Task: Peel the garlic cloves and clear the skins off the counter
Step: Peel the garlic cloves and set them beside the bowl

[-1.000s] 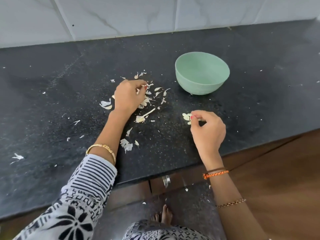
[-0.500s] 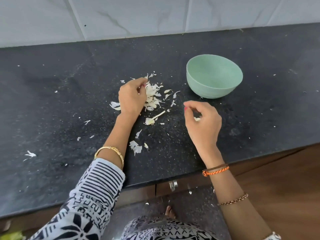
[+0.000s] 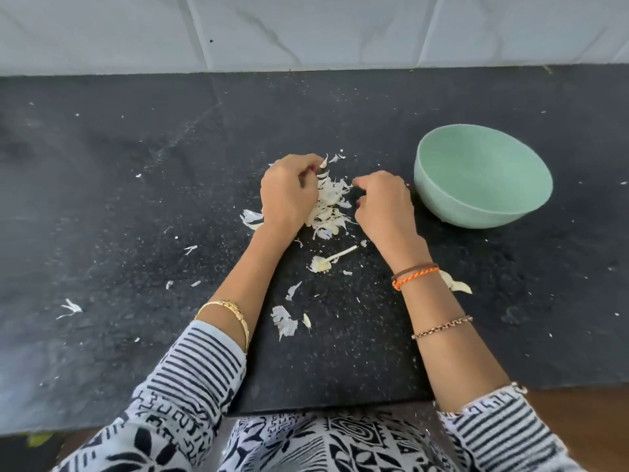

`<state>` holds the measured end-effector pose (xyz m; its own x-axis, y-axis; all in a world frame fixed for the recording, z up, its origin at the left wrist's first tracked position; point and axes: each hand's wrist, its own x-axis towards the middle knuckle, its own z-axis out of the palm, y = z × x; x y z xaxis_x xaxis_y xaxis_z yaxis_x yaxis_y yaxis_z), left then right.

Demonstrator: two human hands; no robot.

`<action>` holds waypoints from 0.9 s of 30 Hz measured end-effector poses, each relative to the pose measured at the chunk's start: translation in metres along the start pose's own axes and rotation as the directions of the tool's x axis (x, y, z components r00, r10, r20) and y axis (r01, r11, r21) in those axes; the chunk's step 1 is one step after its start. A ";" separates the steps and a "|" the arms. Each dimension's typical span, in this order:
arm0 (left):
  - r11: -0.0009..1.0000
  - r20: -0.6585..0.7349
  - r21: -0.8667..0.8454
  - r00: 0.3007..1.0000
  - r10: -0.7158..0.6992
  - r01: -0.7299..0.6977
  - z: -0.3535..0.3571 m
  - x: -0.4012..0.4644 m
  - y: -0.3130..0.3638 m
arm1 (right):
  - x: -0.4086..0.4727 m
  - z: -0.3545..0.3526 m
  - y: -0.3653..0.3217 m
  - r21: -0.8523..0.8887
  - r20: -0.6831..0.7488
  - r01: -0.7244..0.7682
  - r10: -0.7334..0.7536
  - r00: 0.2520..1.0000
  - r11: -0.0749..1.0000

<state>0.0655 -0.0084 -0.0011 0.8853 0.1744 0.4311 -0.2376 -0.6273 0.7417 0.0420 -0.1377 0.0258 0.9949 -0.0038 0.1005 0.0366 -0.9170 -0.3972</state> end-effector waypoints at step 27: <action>0.972 0.112 -0.223 0.992 -0.050 0.075 0.000 0.002 -0.005 | 0.020 0.031 0.000 0.502 -0.411 0.205 0.023 0.911 0.840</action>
<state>0.0680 -0.0047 -0.0041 0.9355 0.1194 0.3326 -0.2540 -0.4271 0.8678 0.0652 -0.1254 -0.0002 0.8692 -0.1881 0.4573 0.2821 -0.5709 -0.7710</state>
